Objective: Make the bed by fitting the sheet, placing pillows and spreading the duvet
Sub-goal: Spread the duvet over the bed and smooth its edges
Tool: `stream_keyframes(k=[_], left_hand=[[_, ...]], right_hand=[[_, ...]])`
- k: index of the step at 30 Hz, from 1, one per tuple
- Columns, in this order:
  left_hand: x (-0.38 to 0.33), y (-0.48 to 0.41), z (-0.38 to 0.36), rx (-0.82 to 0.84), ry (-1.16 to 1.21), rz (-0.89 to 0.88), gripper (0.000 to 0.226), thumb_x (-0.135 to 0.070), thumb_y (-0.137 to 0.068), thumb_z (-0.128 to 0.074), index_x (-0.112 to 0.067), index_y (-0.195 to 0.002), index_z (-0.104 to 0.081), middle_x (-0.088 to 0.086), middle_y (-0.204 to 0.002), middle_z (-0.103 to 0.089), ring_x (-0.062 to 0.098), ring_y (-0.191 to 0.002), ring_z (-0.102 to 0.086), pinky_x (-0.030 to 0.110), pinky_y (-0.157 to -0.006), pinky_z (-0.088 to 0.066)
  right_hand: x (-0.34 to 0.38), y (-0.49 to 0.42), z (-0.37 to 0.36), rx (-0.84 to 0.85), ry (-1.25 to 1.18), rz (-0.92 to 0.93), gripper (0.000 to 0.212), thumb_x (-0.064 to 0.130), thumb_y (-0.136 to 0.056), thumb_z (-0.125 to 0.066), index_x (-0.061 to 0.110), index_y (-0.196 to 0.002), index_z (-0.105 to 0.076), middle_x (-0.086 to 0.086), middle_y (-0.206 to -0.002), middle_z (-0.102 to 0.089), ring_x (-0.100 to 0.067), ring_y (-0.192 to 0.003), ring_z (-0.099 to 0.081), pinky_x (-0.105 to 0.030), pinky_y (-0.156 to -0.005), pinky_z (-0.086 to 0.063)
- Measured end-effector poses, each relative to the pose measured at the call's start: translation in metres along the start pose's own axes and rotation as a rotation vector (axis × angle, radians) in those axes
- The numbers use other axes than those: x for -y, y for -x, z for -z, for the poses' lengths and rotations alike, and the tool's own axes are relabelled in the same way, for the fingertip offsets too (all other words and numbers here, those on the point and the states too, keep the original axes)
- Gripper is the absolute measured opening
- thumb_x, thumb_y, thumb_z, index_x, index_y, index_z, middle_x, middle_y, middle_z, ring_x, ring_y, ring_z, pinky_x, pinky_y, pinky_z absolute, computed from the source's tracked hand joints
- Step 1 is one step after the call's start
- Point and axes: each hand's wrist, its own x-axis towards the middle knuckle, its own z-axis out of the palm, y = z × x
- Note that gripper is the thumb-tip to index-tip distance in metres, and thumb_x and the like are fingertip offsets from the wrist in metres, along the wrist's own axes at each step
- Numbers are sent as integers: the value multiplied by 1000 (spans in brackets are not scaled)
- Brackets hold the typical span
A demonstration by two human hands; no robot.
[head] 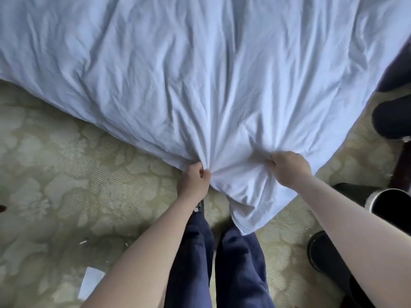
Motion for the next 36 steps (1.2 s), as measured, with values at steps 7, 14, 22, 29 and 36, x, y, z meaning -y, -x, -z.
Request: stream_keyframes(k=[7, 14, 22, 29, 36], left_hand=[[-12, 64, 26, -243, -60, -273, 35, -23, -82, -46, -20, -55, -25, -4, -43, -25, 22, -44, -25, 26, -44, -16], [-21, 56, 17, -184, -434, -224, 23, -19, -85, -47, -17, -64, -38, 11, -63, -60, 32, -59, -57, 29, -52, -30], [-84, 1, 14, 274, -839, -199, 22, -23, -98, -36, -9, -100, -53, 8, -96, -61, 25, -83, -58, 31, -66, -41], [-211, 8, -7, 541, -880, -218, 29, -27, -98, -36, -4, -109, -50, 14, -116, -56, 30, -104, -55, 34, -82, -43], [-401, 28, -73, 578, -1070, -386, 34, -32, -98, -35, -11, -122, -47, 9, -127, -50, 27, -112, -51, 31, -84, -37]], right_hand=[[-22, 61, 34, -19, -32, 76, 28, 32, -96, -45, 14, -74, -48, -16, -89, -66, -38, -85, -60, -38, -67, -42], [-21, 79, 55, -131, -29, 176, 30, 27, -93, -52, 9, -69, -56, -19, -80, -67, -40, -81, -62, -32, -67, -25], [-46, 37, 30, 195, 83, 55, 30, 35, -97, -36, 22, -113, -58, -3, -113, -61, -26, -99, -60, -29, -71, -37], [-150, 35, 71, 259, -51, 48, 28, 26, -96, -34, 15, -112, -54, -6, -116, -59, -29, -105, -57, -33, -73, -40], [-293, 27, 174, 202, -69, 29, 33, 29, -97, -38, 14, -118, -58, -8, -123, -59, -29, -113, -56, -33, -86, -43]])
